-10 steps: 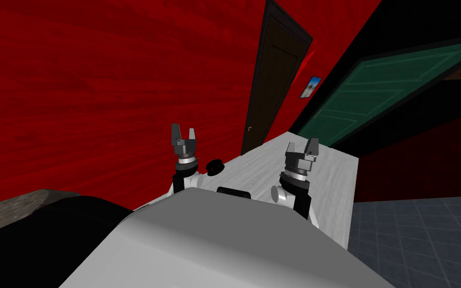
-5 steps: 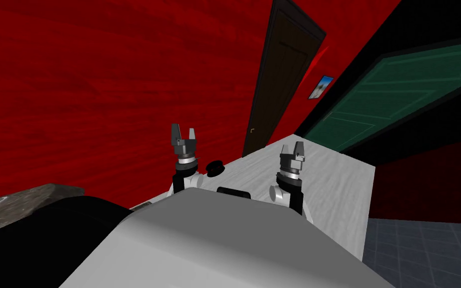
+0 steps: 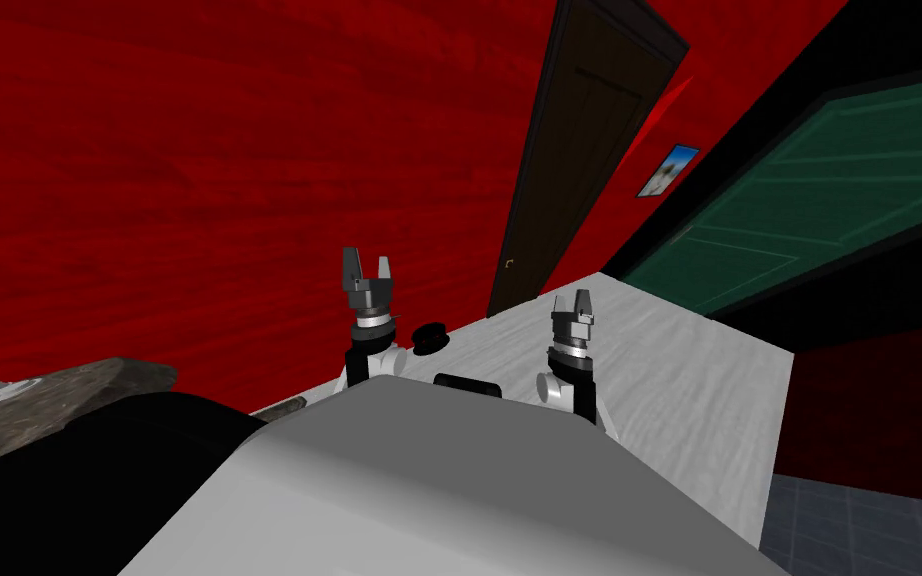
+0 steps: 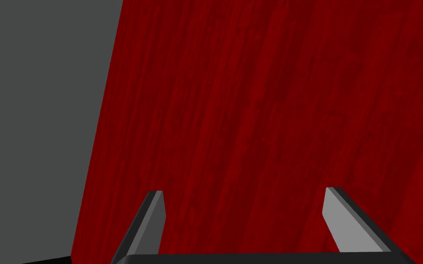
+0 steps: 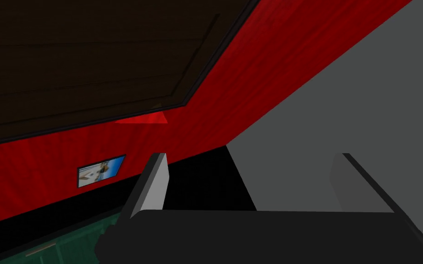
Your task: Pull the door open
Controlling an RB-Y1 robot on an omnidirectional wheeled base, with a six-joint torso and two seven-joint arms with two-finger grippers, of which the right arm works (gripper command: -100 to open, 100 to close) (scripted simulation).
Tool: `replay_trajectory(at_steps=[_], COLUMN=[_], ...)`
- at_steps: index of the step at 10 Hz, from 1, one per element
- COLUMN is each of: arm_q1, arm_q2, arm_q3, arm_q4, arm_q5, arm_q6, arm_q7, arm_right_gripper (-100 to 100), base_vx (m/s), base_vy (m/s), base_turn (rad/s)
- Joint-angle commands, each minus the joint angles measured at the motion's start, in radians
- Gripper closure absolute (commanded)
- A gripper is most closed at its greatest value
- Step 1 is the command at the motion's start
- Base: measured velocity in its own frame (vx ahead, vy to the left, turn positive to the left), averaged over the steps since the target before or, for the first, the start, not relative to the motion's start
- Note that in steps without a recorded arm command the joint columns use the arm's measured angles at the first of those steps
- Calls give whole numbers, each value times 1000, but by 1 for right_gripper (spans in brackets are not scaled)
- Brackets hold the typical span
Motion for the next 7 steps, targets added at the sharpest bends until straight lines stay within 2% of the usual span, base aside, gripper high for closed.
replay_trajectory(at_steps=[1, 7], arm_q1=[-11, -44], arm_q2=[-11, -51], arm_q3=[5, 15], arm_q4=[45, 184], arm_q5=[-2, -13], arm_q6=[-12, -48], arm_q7=[-13, -55], arm_right_gripper=[-100, -100], base_vx=[122, 89], base_vy=[-56, -68], base_turn=[122, 102])
